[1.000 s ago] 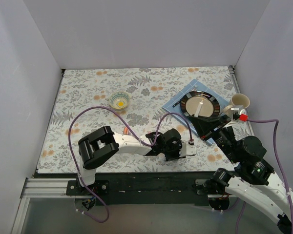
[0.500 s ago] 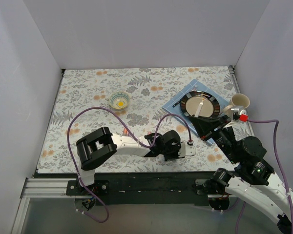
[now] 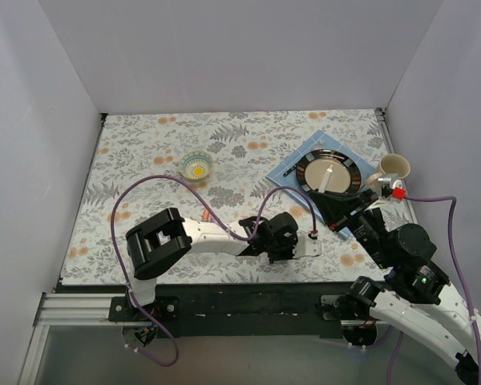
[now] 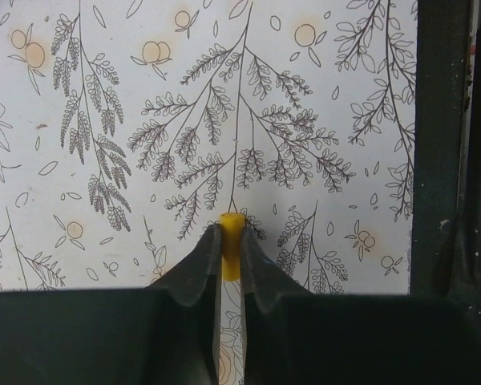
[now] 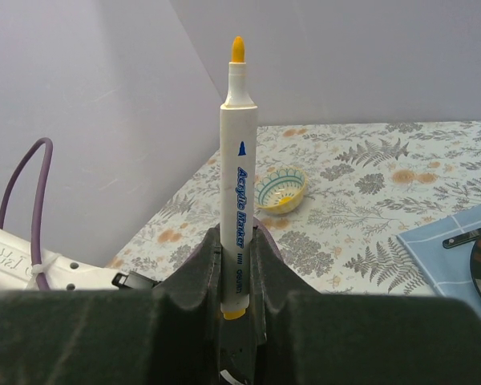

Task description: Insert the pens into the pen caps

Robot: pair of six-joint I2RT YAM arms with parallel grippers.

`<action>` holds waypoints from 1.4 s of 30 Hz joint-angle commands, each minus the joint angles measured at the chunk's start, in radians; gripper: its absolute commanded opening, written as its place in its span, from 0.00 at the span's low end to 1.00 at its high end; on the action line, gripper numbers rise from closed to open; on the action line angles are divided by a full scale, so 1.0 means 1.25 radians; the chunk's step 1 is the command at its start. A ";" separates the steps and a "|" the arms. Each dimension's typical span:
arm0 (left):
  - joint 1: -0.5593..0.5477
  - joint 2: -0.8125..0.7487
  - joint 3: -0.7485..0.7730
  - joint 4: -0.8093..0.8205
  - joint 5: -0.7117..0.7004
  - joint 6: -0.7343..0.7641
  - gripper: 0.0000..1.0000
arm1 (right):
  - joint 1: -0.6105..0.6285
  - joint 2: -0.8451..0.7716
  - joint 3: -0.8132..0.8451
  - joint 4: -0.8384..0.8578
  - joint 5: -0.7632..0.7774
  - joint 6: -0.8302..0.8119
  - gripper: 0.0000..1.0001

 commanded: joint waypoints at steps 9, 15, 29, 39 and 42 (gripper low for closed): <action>0.103 -0.031 -0.065 -0.077 0.027 -0.203 0.00 | -0.001 0.020 -0.021 0.044 -0.023 0.029 0.01; 0.214 -0.119 -0.124 -0.010 0.100 -0.337 0.00 | -0.002 0.037 -0.003 0.039 -0.016 0.020 0.01; 0.396 -0.446 -0.356 0.425 0.095 -0.958 0.00 | -0.002 0.103 -0.258 0.169 -0.194 0.121 0.01; 0.401 -0.418 -0.320 0.367 -0.067 -0.857 0.23 | -0.002 0.144 -0.295 0.180 -0.120 0.150 0.01; 0.400 -0.349 -0.237 0.301 -0.043 -0.723 0.33 | -0.001 0.119 -0.246 0.125 -0.051 0.109 0.01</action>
